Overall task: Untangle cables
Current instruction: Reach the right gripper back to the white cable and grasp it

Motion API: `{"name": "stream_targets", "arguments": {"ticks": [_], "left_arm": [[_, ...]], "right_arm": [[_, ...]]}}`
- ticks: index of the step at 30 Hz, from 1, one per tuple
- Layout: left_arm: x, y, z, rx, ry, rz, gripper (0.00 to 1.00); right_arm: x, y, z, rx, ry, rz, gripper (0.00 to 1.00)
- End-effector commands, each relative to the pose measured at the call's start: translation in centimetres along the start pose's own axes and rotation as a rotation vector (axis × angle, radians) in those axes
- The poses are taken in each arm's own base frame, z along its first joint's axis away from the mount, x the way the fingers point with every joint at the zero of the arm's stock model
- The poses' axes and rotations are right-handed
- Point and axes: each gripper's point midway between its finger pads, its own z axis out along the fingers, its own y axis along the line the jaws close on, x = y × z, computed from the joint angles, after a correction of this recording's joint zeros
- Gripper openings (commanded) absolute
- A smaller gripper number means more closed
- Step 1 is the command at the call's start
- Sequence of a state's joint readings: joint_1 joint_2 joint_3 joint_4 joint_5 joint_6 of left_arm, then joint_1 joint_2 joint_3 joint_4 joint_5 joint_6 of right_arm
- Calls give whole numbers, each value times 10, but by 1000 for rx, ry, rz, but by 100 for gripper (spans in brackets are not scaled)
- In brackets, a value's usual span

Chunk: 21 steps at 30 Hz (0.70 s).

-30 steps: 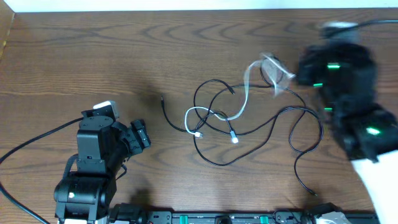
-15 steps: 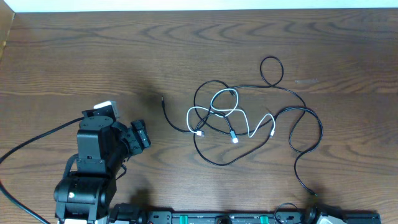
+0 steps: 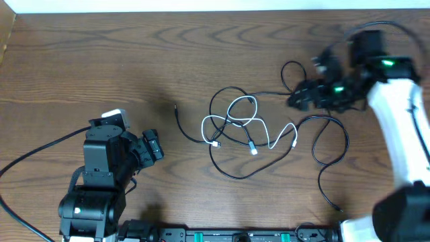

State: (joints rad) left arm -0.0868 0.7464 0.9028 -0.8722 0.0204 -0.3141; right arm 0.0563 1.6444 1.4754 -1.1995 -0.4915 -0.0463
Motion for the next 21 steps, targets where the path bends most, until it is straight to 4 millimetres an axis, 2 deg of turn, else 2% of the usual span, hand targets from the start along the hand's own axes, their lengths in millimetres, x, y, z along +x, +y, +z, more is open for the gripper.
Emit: {"name": "stream_targets", "arguments": {"ticks": [1, 7, 11, 16, 21], "left_arm": [[-5, 0, -3, -1, -11, 3, 90], [-3, 0, -3, -4, -4, 3, 94], [-2, 1, -3, -6, 2, 3, 96], [-1, 1, -3, -7, 5, 3, 96], [0, 2, 0, -13, 20, 4, 96]], "right_arm": [[15, 6, 43, 39, 156, -244, 99], [30, -4, 101, 178, 334, -349, 99], [28, 9, 133, 178, 340, -435, 99], [22, 28, 155, 166, 307, -513, 99], [18, 46, 164, 158, 269, -550, 99]]}}
